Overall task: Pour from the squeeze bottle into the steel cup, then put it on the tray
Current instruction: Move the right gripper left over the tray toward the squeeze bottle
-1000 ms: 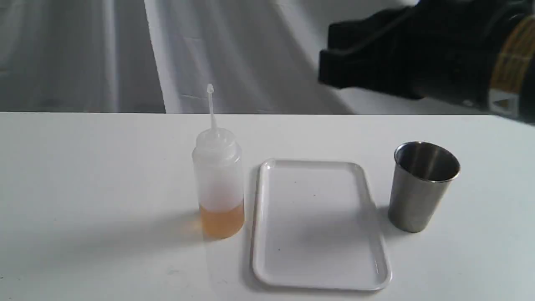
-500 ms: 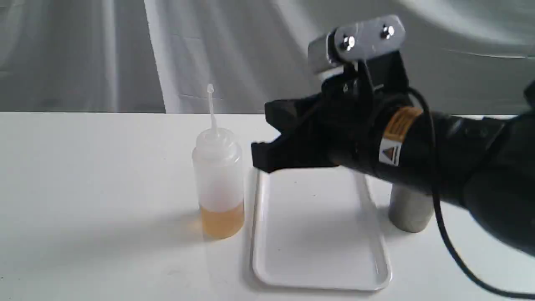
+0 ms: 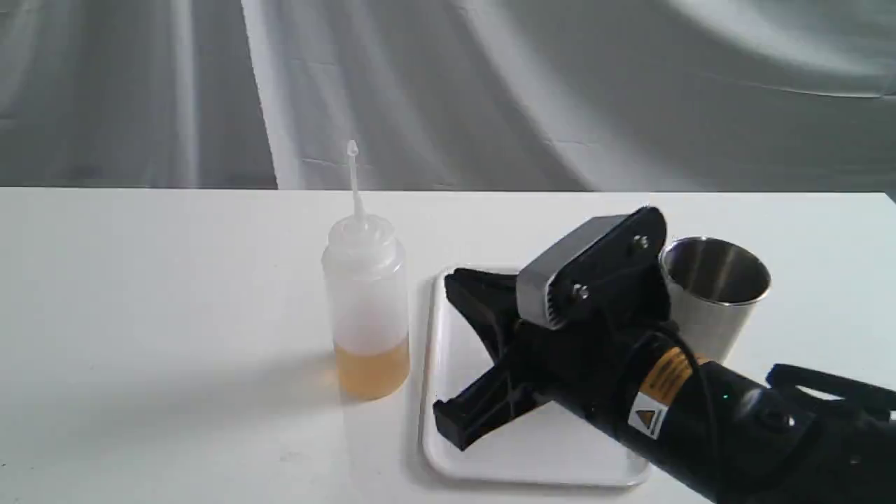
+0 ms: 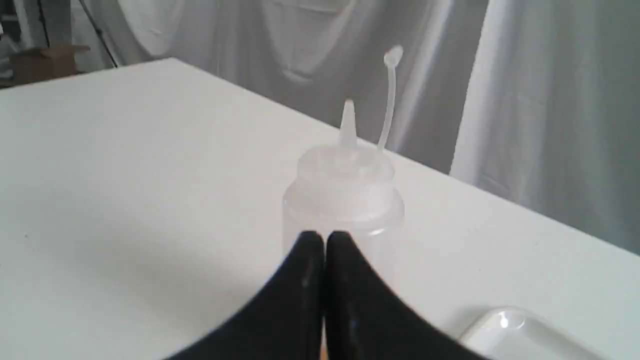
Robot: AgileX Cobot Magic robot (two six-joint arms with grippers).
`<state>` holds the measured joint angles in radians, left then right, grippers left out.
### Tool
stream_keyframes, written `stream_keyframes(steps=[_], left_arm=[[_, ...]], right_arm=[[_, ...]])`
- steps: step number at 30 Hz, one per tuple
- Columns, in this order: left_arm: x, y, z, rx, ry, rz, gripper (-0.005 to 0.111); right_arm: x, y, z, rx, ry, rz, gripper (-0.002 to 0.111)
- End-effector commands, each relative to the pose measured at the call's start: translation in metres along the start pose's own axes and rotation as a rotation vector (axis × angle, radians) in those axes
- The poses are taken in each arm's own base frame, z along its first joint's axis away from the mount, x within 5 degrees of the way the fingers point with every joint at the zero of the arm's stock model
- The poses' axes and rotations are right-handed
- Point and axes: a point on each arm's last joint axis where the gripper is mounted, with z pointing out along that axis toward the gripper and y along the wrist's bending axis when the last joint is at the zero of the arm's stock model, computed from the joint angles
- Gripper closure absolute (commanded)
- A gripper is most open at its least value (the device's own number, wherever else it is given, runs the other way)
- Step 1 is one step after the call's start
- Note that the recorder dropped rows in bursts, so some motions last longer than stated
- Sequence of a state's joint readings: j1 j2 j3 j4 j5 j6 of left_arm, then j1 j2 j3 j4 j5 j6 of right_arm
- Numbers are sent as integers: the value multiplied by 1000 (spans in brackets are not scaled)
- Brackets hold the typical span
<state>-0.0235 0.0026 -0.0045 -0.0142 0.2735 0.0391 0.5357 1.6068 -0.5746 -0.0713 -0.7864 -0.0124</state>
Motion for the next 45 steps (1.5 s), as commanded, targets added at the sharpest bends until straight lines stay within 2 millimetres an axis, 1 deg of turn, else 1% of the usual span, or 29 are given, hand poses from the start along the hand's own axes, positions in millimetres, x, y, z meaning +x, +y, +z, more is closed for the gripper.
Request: stream_keyframes(steps=[1, 3, 6, 8, 10, 12, 13, 17, 20, 27, 33, 38, 45], left_arm=[[1, 0, 0, -1, -6, -6, 107], [1, 0, 0, -1, -6, -6, 107], [1, 0, 0, -1, -6, -6, 107], [1, 0, 0, -2, -6, -3, 107], [1, 0, 0, -2, -6, -3, 107], [1, 0, 0, -2, -6, -3, 107], [1, 0, 0, -2, -6, -3, 107], [1, 0, 0, -2, -6, -3, 107], [1, 0, 0, -1, -6, -6, 107], [1, 0, 0, -1, -6, -6, 107], [1, 0, 0, -1, -6, -4, 107], [1, 0, 0, -1, -6, -4, 107], [1, 0, 0, -1, -6, -6, 107]], right_arm=[[15, 3, 4, -17, 40, -16, 108], [21, 3, 7, -24, 52, -19, 103], [32, 5, 11, -39, 70, -27, 85], [37, 5, 14, -41, 78, -23, 65], [42, 5, 16, -39, 74, -18, 37], [45, 6, 18, -40, 56, -15, 13], [45, 6, 19, -40, 36, -14, 3], [51, 8, 25, -54, -29, 9, 3], [54, 9, 32, -68, -33, 6, 3], [63, 8, 60, -71, -7, 0, 3], [78, 8, 83, -71, 12, 2, 3], [88, 8, 101, -71, 13, 2, 3], [98, 7, 121, -71, 1, -1, 3]])
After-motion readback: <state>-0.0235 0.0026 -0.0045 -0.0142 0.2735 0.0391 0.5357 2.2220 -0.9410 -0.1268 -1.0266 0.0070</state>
